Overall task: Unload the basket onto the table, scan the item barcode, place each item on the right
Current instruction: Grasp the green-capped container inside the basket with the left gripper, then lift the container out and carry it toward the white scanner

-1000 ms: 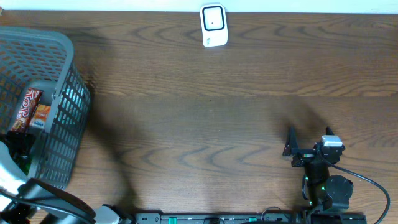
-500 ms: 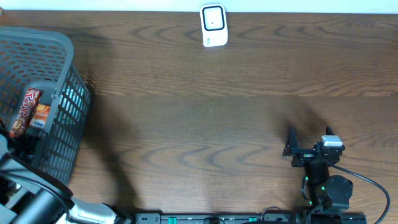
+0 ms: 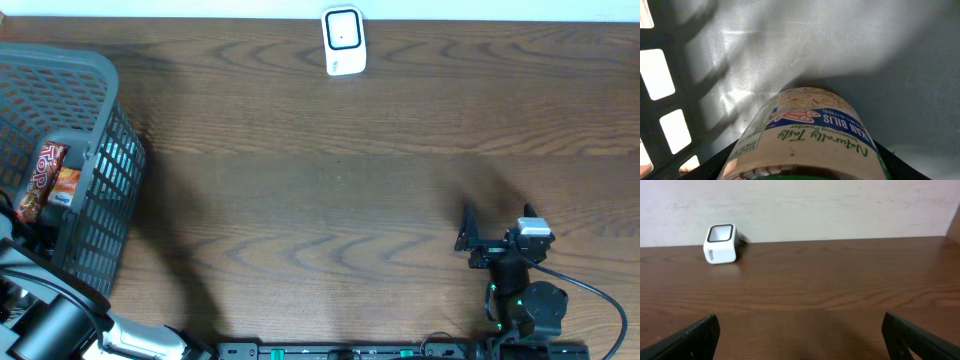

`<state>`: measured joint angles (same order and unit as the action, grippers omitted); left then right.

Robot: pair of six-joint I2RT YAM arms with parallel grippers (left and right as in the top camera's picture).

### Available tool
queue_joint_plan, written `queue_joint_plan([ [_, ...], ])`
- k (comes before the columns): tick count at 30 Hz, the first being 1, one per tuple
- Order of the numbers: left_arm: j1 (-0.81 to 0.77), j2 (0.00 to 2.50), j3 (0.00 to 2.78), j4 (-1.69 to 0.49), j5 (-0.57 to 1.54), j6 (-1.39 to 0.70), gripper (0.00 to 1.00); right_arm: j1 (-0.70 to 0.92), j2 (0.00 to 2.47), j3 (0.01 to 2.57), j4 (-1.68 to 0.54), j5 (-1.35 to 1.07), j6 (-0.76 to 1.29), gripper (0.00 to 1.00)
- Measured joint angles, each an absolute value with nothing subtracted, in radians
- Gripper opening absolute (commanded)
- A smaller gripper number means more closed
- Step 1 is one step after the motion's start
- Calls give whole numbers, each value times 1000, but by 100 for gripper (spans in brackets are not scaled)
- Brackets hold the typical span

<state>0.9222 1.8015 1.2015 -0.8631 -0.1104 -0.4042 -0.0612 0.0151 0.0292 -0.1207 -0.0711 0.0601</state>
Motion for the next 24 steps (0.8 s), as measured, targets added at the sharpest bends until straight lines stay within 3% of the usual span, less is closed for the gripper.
queue_joint_plan([
  [11, 922, 1759, 1307, -936, -5, -405, 65, -61, 15, 29, -121, -71, 60, 99],
  [24, 922, 1333, 1385, -872, 292, -445, 66, -61, 15, 29, -121, -71, 60, 99],
])
